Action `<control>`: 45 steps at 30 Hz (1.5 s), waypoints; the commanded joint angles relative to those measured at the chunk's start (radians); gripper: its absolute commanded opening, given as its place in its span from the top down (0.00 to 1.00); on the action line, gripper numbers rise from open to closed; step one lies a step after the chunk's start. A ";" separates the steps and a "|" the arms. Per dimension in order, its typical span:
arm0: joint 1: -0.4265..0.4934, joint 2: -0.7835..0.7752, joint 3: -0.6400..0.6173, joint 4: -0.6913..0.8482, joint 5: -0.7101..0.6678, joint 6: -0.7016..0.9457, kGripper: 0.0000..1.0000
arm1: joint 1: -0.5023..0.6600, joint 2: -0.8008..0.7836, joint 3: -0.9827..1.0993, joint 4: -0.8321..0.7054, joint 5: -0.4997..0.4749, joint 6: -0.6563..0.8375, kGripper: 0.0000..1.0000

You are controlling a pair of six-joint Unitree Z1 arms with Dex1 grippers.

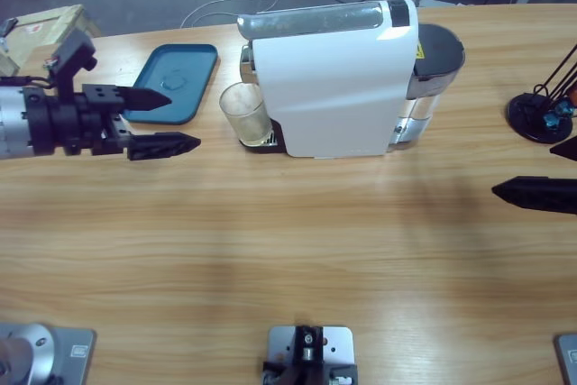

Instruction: Pour coffee

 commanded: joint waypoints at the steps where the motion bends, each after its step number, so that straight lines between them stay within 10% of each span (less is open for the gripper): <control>1: -0.010 -0.028 0.016 0.022 0.020 0.009 0.02 | 0.009 -0.033 0.032 -0.009 -0.020 -0.006 0.00; 45: -0.014 -0.010 0.026 0.022 0.045 0.011 0.02 | 0.009 -0.009 0.039 -0.035 -0.033 0.002 0.00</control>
